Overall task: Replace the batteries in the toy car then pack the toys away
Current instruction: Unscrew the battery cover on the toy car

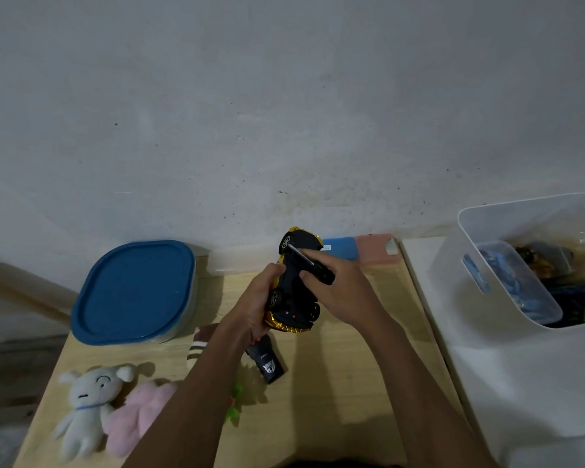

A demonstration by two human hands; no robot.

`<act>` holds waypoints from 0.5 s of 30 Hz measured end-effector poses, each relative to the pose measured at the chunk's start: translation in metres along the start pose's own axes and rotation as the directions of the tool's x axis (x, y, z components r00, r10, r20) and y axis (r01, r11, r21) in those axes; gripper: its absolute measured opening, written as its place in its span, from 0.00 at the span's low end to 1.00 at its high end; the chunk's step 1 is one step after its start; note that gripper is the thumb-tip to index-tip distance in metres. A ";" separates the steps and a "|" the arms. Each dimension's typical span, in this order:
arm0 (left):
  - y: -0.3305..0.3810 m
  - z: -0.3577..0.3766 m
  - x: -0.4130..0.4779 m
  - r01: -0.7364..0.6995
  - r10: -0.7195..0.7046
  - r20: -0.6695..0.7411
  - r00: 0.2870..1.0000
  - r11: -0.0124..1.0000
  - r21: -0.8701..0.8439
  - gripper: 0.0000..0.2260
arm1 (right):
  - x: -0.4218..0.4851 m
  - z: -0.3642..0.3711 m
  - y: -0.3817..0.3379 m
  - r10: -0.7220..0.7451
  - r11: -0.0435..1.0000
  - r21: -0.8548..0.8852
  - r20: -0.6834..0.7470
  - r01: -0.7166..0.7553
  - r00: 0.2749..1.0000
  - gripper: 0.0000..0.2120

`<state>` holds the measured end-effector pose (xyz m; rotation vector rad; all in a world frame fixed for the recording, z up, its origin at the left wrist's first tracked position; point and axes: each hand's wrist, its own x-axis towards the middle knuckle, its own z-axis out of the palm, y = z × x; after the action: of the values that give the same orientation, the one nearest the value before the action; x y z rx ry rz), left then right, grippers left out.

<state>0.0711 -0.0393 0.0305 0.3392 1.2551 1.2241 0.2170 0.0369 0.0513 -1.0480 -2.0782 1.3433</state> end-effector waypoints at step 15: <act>0.008 0.006 -0.008 -0.117 0.128 -0.143 0.981 0.989 0.086 0.30 | 0.010 0.001 -0.020 0.076 0.992 0.093 0.127 -0.088 0.989 0.07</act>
<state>0.0731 -0.0405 0.0433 0.3929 1.4295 1.3274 0.2033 0.0391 0.0690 -1.0430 -2.0524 1.5707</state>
